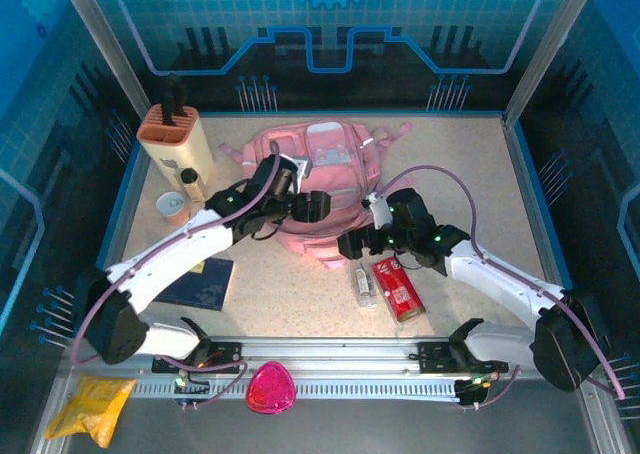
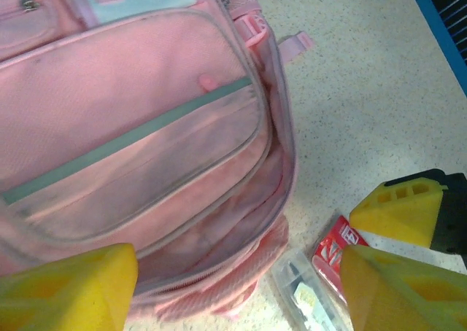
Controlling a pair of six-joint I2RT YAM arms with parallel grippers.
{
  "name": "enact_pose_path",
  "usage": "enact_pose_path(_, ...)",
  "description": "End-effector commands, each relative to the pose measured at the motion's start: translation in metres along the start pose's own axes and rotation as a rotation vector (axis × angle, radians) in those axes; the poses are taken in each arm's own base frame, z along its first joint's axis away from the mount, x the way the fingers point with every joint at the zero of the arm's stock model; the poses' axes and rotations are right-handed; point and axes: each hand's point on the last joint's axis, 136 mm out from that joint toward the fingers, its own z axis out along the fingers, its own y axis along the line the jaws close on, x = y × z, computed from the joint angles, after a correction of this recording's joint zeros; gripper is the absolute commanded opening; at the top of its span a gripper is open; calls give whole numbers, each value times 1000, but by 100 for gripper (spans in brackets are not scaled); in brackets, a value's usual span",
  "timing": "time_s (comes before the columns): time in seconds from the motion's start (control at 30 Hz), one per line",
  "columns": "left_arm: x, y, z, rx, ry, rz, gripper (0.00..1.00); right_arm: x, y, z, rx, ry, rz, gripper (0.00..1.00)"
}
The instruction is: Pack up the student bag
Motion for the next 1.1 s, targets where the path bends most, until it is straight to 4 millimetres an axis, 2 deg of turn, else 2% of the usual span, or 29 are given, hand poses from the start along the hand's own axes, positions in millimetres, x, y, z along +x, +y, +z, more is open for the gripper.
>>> enact_pose_path(0.0, 19, 36, -16, -130, 9, -78, 80, 0, 28, 2, -98, -3, -69, 100)
enact_pose_path(0.17, 57, 75, -35, -222, 35, -207, 91, 10, 50, 19, -177, 38, -87, 100)
enact_pose_path(0.3, 87, 119, -59, -363, 27, -327, 99, 20, 70, 32, -229, 62, -109, 100)
enact_pose_path(0.43, 122, 164, -81, -522, 57, -498, 99, 25, 83, 40, -272, 89, -96, 100)
enact_pose_path(0.53, 148, 188, -87, -609, 58, -601, 99, 26, 90, 41, -285, 86, -108, 100)
enact_pose_path(0.63, 171, 203, -79, -641, 75, -699, 99, 28, 89, 43, -276, 89, -103, 100)
enact_pose_path(0.7, 179, 209, -72, -642, 87, -743, 99, 29, 89, 43, -275, 94, -100, 100)
enact_pose_path(1.07, 170, 217, -23, -620, 180, -716, 99, 29, 79, 42, -215, 86, -96, 100)
